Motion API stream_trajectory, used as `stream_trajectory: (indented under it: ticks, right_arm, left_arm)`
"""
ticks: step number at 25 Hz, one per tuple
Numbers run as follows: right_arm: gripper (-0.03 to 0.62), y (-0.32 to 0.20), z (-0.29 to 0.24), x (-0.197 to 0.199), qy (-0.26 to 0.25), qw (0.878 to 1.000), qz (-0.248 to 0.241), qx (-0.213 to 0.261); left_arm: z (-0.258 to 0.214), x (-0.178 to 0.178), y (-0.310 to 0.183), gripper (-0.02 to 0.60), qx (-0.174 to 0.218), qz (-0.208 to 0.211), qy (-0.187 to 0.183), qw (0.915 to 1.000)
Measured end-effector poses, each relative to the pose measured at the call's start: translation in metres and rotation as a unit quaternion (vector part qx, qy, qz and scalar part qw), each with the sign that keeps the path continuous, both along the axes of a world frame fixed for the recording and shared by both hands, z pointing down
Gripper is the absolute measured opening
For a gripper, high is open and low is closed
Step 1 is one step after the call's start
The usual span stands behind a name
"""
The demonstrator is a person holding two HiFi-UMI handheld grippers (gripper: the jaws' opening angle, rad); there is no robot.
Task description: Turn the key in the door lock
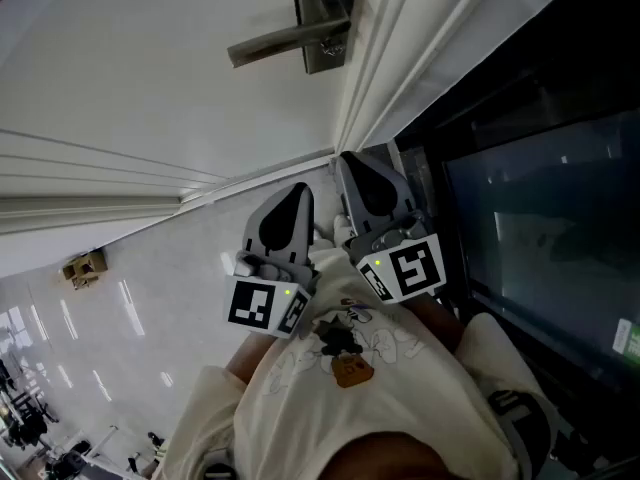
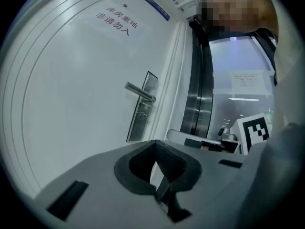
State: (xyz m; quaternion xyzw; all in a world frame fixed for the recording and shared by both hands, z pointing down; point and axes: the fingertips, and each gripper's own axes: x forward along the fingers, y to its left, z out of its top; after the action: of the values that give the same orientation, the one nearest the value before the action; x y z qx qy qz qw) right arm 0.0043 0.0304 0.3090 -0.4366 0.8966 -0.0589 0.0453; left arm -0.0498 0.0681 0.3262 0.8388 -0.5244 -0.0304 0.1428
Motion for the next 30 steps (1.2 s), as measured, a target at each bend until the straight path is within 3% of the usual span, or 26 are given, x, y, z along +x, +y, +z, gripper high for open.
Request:
stream_trajectory:
  ticks: [7, 16, 25, 30]
  right_arm:
    - [0.006, 0.001, 0.001, -0.001, 0.003, 1.000, -0.001, -0.007]
    - [0.006, -0.004, -0.002, -0.013, -0.009, 1.000, -0.007, 0.004]
    - [0.006, -0.025, 0.007, -0.010, -0.008, 1.000, 0.005, -0.008]
    - [0.006, -0.056, -0.012, -0.003, 0.019, 0.999, 0.007, 0.037]
  left_arm:
    - [-0.001, 0.002, 0.002, 0.006, -0.005, 0.004, 0.003, 1.0000]
    - [0.005, -0.023, 0.001, 0.006, -0.009, -0.006, 0.020, 0.9997]
    - [0.022, -0.013, -0.025, 0.006, -0.034, 0.026, 0.026, 0.9988]
    - [0.008, -0.005, -0.058, 0.006, -0.021, 0.021, 0.017, 0.9994]
